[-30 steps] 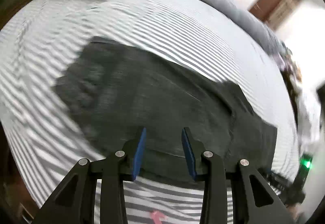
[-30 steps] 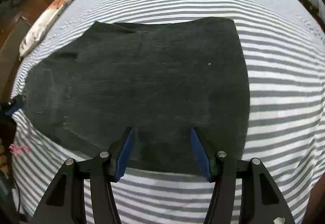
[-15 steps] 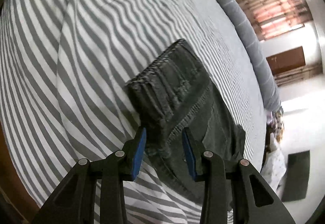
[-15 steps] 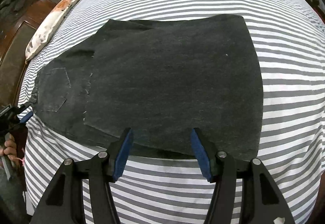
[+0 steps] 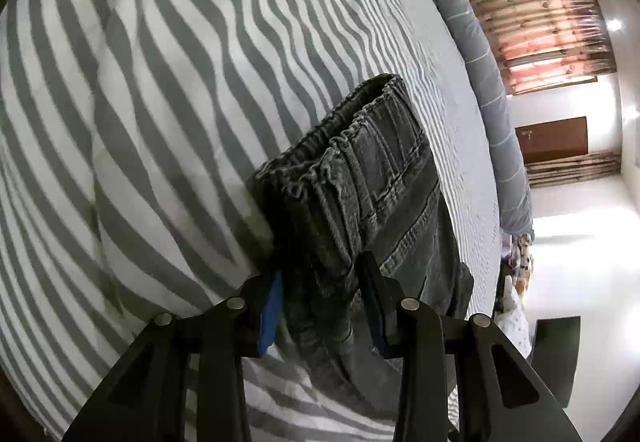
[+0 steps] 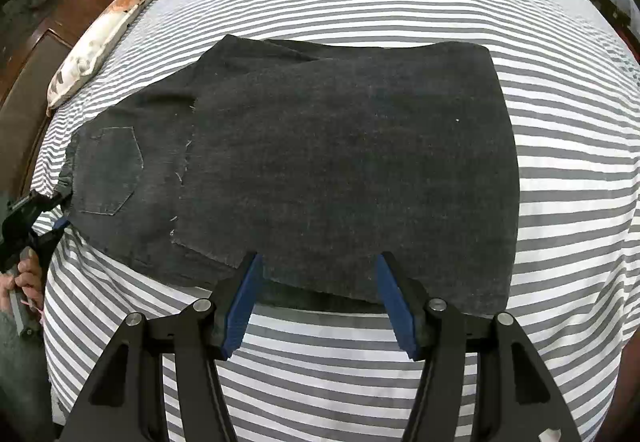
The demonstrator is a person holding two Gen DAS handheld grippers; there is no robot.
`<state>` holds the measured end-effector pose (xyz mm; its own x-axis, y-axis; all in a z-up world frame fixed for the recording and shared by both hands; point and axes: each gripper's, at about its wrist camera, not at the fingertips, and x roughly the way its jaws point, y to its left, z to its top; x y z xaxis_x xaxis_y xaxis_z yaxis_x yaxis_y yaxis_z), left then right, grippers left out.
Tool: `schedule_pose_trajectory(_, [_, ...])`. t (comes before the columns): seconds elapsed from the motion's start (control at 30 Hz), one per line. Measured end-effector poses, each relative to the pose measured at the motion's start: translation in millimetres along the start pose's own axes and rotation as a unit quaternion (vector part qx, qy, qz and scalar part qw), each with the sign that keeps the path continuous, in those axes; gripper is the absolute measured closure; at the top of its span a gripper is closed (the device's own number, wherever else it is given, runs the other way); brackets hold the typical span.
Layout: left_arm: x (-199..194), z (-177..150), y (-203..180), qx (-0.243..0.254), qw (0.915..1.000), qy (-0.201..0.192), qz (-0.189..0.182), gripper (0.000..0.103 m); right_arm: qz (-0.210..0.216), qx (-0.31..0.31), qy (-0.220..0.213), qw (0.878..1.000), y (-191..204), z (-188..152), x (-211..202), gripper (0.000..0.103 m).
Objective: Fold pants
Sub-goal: 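Grasp the waistband with the left tool and lift it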
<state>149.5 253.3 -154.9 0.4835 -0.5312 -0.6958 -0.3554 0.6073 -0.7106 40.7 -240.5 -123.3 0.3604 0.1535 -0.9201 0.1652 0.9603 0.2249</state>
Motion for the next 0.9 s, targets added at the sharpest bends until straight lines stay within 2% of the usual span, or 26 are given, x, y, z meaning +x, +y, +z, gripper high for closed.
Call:
schedule_pose_trajectory(0.23, [4.0, 2.3, 0.8, -0.008, 0.9999, -0.011, -0.008, 0.065, -0.018, -0.005, 0.003, 1.000, 5.6, 2.2, 3.2, 0.047])
schedule_pose_trajectory(0.47, [-0.4, -7.1, -22.5, 0.038, 0.9973, -0.035, 0.051, 0.073, -0.040, -0.025, -0.002, 0.999, 13.8, 1.3, 2.9, 0.047])
schedule_pose_trajectory(0.67, [-9.0, -17.4, -39.2, 0.076, 0.9922, -0.061, 0.078, 0.076, -0.036, -0.025, 0.000, 0.999, 12.6, -0.9, 5.7, 0.044])
schedule_pose_trajectory(0.9, [-24.4, -24.8, -57.5, 0.113, 0.9863, -0.080, 0.090, 0.078, -0.018, -0.015, 0.001, 1.000, 7.1, 0.0, 7.6, 0.044])
